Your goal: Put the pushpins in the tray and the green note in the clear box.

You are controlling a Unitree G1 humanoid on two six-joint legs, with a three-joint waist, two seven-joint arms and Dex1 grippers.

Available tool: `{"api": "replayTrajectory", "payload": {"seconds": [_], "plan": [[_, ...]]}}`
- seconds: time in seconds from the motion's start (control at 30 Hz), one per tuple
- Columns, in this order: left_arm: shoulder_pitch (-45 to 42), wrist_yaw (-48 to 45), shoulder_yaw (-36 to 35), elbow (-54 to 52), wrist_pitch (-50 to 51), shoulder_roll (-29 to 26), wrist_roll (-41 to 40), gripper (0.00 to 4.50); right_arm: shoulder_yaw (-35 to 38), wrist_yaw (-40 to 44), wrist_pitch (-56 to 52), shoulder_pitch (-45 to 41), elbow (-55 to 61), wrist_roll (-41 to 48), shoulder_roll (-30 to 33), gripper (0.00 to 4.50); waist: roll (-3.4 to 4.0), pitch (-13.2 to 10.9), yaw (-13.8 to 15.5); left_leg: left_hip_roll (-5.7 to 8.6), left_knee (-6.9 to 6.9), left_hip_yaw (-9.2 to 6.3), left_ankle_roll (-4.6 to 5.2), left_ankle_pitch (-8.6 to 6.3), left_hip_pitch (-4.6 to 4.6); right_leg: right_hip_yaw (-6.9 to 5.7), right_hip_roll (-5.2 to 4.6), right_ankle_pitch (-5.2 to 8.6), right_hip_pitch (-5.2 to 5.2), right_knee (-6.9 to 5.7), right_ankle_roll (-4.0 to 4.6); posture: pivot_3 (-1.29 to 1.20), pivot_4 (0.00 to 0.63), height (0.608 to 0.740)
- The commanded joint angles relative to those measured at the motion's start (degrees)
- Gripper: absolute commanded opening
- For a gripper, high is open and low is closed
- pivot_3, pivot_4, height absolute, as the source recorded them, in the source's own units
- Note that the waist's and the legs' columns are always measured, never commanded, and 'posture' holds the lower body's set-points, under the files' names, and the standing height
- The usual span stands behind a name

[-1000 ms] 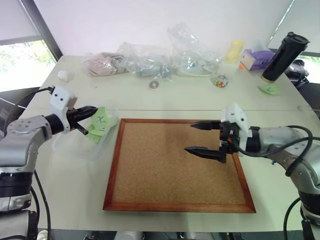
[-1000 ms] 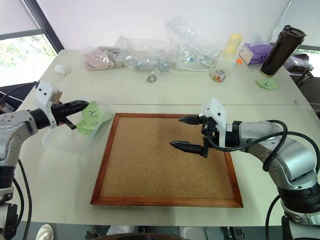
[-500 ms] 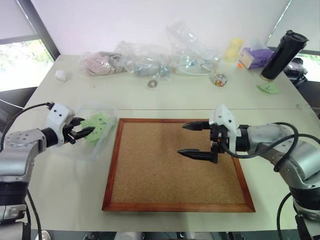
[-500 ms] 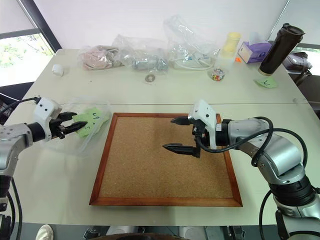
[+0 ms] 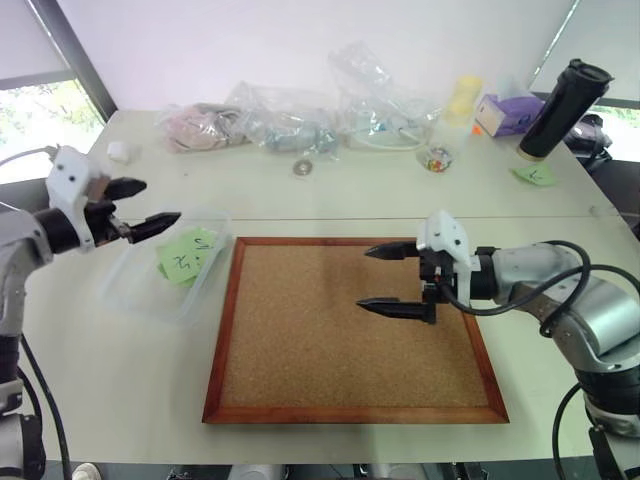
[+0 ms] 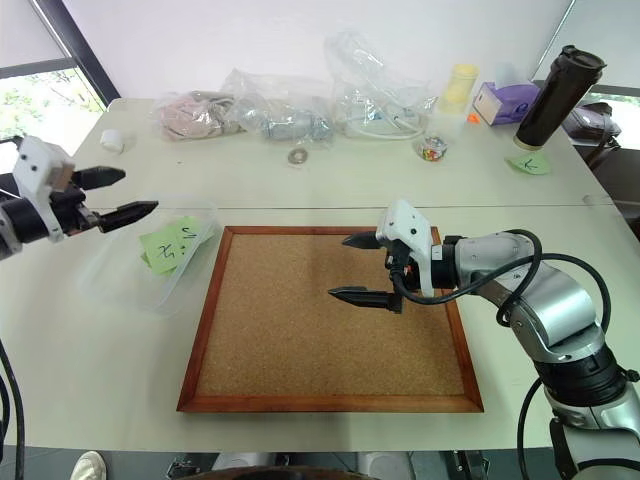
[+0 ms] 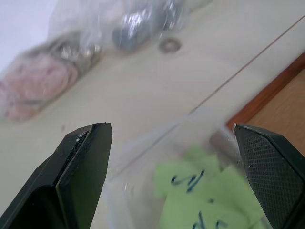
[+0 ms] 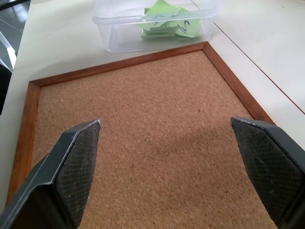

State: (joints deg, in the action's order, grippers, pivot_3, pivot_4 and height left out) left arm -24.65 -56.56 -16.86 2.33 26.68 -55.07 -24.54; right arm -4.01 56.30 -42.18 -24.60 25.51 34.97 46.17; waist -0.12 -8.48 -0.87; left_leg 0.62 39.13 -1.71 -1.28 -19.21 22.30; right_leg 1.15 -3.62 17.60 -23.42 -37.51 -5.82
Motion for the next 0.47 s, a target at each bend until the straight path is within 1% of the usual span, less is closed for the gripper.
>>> {"api": "replayTrajectory", "payload": {"seconds": [0.03,0.13,0.27,0.33,0.4,0.47], "plan": [[-0.5,-2.4,-0.7,-3.9,0.7,-1.7,-2.1,4.47,1.5,2.0,1.0,-1.4,0.9,-0.1,2.1,4.50,0.00,0.0,0.0,0.00,0.00,0.00,0.00,0.00,0.00,0.00,0.01,0.00,-0.01,-0.01,0.00,0.00,0.150,0.740],[-0.7,-4.5,0.8,-9.6,5.3,-1.6,-5.8,4.47,3.2,3.4,0.9,-0.8,1.4,0.3,4.7,4.50,-0.01,0.0,0.1,0.00,0.02,0.00,0.00,0.00,0.01,0.00,0.02,0.00,0.00,-0.02,0.00,0.00,0.150,0.740],[-0.1,-3.5,5.0,-21.0,11.5,2.2,-12.0,4.47,6.8,4.0,1.0,1.9,1.8,0.3,8.5,4.50,-0.03,0.0,0.5,0.02,0.06,-0.01,0.01,-0.01,0.03,0.01,-0.03,0.00,0.05,-0.01,0.00,0.00,0.150,0.740],[0.1,-2.1,6.2,-23.9,13.1,3.7,-13.3,4.47,7.9,3.8,0.8,2.7,2.1,0.6,9.3,4.50,-0.05,0.0,0.3,0.03,0.07,-0.02,0.01,-0.01,0.03,0.03,-0.04,0.00,0.07,-0.01,0.00,0.00,0.150,0.740],[1.4,-1.5,9.7,-26.6,13.2,6.0,-13.1,4.47,10.4,3.5,0.0,5.4,3.1,0.9,10.9,4.50,-0.04,0.0,0.1,0.02,0.07,-0.01,0.01,0.00,0.03,0.04,0.00,0.00,0.04,-0.04,-0.01,0.00,0.150,0.740],[2.7,-1.3,12.0,-27.7,12.5,7.1,-12.0,4.47,12.3,3.1,-0.5,7.5,4.0,1.2,11.8,4.50,-0.04,0.0,0.0,0.01,0.05,0.00,0.01,-0.01,0.00,0.07,0.03,0.00,0.02,-0.11,-0.01,0.00,0.150,0.740]]}}
